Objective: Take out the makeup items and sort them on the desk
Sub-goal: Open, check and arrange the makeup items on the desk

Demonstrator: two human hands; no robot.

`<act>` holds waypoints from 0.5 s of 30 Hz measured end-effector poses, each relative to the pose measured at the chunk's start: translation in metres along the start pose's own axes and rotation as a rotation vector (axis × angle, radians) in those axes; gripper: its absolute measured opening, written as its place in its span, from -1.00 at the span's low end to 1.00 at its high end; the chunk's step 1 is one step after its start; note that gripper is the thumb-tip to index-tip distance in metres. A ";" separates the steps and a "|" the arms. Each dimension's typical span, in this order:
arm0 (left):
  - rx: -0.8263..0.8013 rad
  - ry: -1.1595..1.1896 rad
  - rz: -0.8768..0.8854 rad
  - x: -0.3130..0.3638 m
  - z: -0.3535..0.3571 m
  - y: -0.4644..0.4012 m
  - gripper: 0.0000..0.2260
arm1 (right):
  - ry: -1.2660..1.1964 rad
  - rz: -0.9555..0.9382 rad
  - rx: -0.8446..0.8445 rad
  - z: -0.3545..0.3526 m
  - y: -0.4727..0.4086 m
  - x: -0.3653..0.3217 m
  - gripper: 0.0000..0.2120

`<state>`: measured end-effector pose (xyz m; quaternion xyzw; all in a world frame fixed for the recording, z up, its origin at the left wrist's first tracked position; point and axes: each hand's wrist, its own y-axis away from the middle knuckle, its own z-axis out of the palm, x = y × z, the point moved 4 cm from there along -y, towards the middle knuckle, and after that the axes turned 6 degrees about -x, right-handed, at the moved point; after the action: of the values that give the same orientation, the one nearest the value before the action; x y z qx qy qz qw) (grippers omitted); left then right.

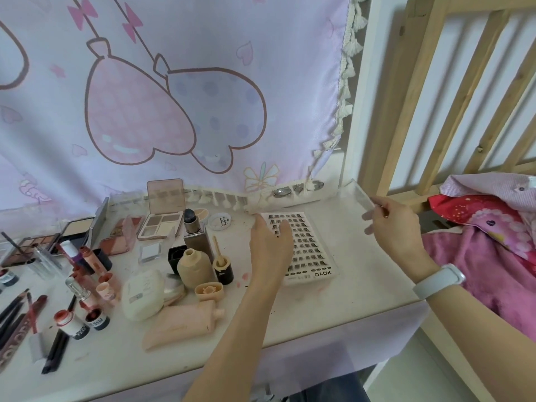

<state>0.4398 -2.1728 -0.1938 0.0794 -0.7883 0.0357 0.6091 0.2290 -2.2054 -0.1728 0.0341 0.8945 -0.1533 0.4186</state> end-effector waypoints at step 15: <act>-0.161 -0.777 0.105 -0.038 0.013 0.038 -0.25 | 0.185 0.007 -0.093 0.025 -0.008 0.030 -0.63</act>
<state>0.4307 -2.1343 -0.2322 -0.0013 -0.9632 -0.0277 0.2674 0.2270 -2.2231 -0.2085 0.0318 0.9353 -0.1066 0.3360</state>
